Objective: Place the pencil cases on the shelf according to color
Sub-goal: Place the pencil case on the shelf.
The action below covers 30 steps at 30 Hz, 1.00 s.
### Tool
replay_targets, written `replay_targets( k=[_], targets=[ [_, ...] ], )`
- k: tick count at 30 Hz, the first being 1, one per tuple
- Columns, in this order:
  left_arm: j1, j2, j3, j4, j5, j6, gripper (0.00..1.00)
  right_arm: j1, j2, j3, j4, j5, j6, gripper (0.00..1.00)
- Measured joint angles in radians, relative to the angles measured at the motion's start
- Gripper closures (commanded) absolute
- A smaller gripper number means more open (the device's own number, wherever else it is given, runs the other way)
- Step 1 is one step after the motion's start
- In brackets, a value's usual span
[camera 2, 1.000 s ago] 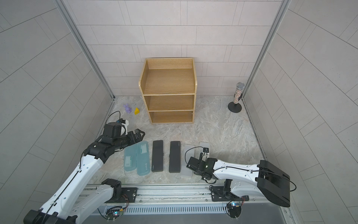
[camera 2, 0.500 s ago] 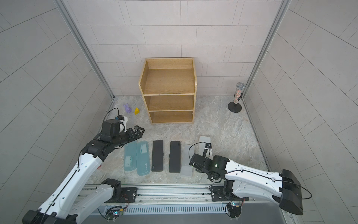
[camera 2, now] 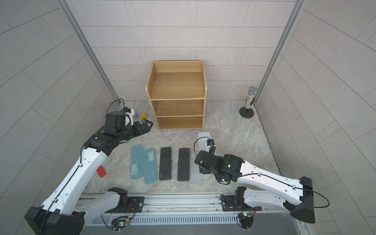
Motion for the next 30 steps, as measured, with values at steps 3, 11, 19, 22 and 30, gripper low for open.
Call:
replay_targets(
  k=[3, 11, 19, 22, 30],
  targets=[
    [0.0, 0.029, 0.029, 0.0, 0.002, 0.005, 0.0, -0.007, 0.018, 0.067, 0.0, -0.008, -0.049, 0.49],
    [0.0, 0.099, 0.115, 0.01, 0.016, 0.03, 0.0, -0.067, 0.117, 0.273, -0.001, -0.036, -0.185, 0.5],
    [0.008, 0.116, 0.144, 0.042, 0.019, 0.072, 0.0, -0.146, 0.251, 0.526, 0.003, -0.042, -0.317, 0.5],
    [0.01, 0.125, 0.144, 0.055, 0.024, 0.08, 0.0, -0.188, 0.287, 0.594, 0.011, -0.044, -0.355, 0.51],
    [0.031, 0.129, 0.068, 0.151, 0.067, 0.047, 0.0, -0.299, 0.412, 0.781, 0.042, -0.093, -0.435, 0.51]
  ],
)
